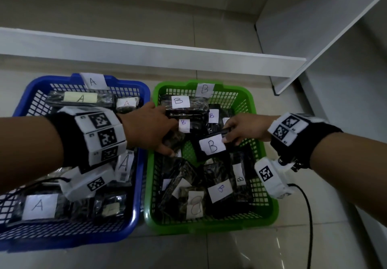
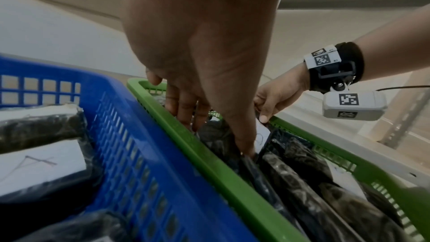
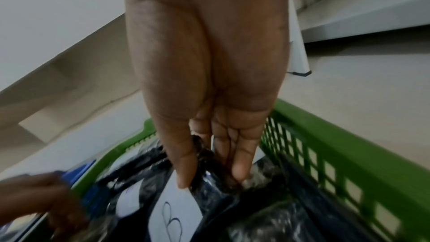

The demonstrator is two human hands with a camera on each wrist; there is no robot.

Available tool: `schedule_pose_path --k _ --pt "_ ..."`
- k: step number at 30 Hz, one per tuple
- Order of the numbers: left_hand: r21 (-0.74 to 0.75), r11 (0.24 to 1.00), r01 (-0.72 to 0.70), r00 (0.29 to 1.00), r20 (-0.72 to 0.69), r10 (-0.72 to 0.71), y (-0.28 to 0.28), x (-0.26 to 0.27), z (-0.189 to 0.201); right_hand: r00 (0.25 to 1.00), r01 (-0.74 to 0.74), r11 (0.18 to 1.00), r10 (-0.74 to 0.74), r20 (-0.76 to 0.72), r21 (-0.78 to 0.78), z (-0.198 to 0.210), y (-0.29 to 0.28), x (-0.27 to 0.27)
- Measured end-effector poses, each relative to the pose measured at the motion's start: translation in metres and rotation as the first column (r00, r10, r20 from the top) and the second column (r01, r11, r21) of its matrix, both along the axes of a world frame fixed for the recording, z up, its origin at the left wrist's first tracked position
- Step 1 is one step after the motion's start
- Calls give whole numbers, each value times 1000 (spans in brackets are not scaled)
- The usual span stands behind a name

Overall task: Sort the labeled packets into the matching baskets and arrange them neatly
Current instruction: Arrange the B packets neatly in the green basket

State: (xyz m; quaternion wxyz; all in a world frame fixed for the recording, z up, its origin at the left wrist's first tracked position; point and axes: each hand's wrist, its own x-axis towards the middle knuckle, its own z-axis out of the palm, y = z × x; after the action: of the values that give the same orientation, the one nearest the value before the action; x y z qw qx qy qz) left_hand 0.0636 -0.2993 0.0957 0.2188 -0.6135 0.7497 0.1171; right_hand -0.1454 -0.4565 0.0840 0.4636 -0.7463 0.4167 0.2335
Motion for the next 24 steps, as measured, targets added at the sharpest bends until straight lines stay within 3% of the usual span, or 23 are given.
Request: schedule_pose_path --k 4,9,10,12,15,18,24 --pt "87 988 -125 979 -154 137 -4 -8 7 998 36 999 -35 50 -24 -4 15 10" --pt "239 930 -278 857 -377 352 -29 11 37 990 115 990 -108 94 -78 -14 23 13" --pt "234 927 -294 837 -406 368 -34 18 43 997 50 983 -39 66 -175 -17 26 13" --pt "205 919 -337 784 -479 395 -40 31 50 986 -168 896 156 -63 -412 -24 32 14" --pt "148 913 -380 741 -543 396 -40 38 49 925 -381 754 305 -228 -535 -28 40 15" --pt "65 919 -389 775 -517 365 -36 36 34 941 -334 721 291 -172 -608 -23 45 19" --pt "-144 938 -315 912 -318 258 -28 37 0 942 -228 890 304 142 -394 -10 81 36"
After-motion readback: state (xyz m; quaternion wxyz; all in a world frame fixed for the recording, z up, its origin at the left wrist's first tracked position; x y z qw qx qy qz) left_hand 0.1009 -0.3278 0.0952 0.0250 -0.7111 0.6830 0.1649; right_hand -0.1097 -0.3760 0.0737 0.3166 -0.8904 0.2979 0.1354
